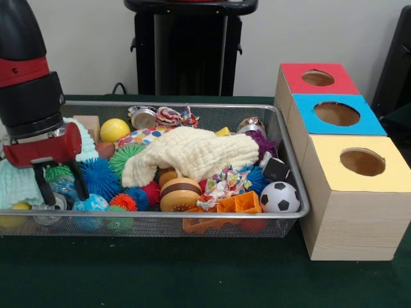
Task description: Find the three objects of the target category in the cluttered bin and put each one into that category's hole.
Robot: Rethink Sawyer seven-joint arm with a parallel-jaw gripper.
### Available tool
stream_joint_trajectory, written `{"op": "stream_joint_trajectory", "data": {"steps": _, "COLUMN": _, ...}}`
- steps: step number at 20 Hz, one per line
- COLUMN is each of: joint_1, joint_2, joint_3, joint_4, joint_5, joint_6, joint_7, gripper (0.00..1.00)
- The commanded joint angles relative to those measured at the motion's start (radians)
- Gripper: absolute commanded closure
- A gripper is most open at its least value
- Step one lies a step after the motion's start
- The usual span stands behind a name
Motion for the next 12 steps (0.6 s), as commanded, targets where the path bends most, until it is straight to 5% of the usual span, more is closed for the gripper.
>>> {"op": "stream_joint_trajectory", "data": {"steps": 1, "joint_1": 0.063, "joint_2": 0.016, "joint_3": -0.061, "joint_4": -0.09, "joint_5": -0.042, "joint_6": 0.19, "joint_7": -0.17, "gripper": 0.0}}
{"op": "stream_joint_trajectory", "data": {"steps": 12, "joint_1": 0.098, "joint_2": -0.011, "joint_3": -0.102, "joint_4": -0.085, "joint_5": -0.035, "joint_6": 0.291, "joint_7": -0.124, "gripper": 0.0}}
